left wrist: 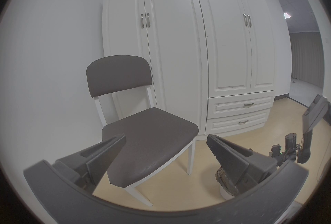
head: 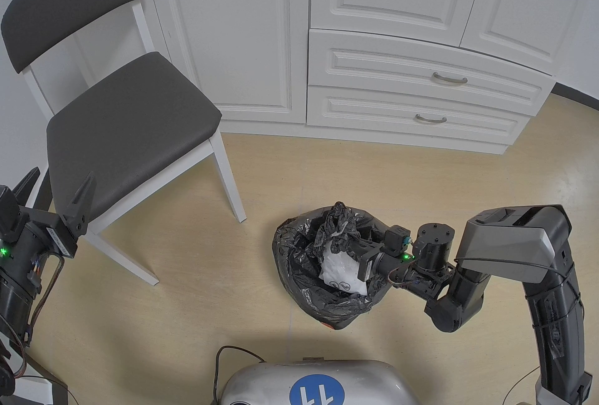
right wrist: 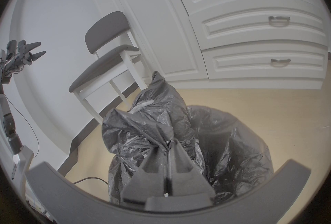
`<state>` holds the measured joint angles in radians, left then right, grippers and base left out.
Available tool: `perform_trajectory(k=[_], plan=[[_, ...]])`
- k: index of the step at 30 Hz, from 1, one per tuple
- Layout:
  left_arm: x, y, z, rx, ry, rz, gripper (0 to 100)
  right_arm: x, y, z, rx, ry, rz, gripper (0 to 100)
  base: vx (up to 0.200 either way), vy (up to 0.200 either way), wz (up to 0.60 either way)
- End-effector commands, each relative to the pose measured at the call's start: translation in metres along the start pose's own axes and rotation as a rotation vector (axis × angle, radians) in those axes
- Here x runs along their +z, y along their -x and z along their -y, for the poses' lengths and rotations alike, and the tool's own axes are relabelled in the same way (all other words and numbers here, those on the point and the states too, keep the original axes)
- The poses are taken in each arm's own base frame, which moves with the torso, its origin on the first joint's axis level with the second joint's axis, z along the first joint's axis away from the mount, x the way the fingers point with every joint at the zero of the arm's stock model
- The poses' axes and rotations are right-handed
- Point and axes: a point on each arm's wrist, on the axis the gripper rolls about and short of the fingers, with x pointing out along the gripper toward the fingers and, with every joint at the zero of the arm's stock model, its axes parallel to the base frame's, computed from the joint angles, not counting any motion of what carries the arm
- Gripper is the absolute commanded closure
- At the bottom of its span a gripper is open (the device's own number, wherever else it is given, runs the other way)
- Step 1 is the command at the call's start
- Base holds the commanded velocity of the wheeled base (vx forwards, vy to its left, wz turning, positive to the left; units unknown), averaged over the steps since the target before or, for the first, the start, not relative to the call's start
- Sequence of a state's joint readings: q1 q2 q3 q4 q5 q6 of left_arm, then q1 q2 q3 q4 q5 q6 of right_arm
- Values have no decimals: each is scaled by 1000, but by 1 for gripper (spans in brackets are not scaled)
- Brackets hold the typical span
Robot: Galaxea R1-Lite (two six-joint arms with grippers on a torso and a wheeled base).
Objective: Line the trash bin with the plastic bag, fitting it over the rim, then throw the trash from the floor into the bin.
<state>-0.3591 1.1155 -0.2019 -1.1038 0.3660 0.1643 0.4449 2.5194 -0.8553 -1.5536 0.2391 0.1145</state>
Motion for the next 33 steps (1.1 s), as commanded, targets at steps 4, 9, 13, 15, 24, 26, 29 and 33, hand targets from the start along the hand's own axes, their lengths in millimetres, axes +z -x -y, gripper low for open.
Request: perform_trajectory(k=[4, 9, 13, 15, 24, 26, 29, 33], plan=[[0, 0, 0, 1, 0, 0, 0, -25, -11, 2, 3, 1, -19, 100, 0, 0, 0], [-1, 0, 0, 0, -1, -3, 0, -34, -16, 7, -2, -2, -21, 100, 0, 0, 0], [-2, -1, 1, -1, -4, -10, 0, -59, -27, 17, -19, -12, -34, 100, 0, 0, 0], [-2, -1, 0, -1, -3, -9, 0, -61, -28, 19, -24, -12, -31, 100, 0, 0, 0], [-2, -1, 1, -1, -4, -11, 0, -53, -29, 19, -23, -11, -13, 100, 0, 0, 0], [-2, -1, 1, -1, -4, -11, 0, -52, -29, 19, -23, -10, -11, 100, 0, 0, 0], [-2, -1, 1, -1, -4, -11, 0, -47, -29, 17, -20, -7, -2, 100, 0, 0, 0], [-2, -1, 1, -1, -4, -10, 0, -35, -28, 15, -22, -3, 21, 0, 0, 0, 0]])
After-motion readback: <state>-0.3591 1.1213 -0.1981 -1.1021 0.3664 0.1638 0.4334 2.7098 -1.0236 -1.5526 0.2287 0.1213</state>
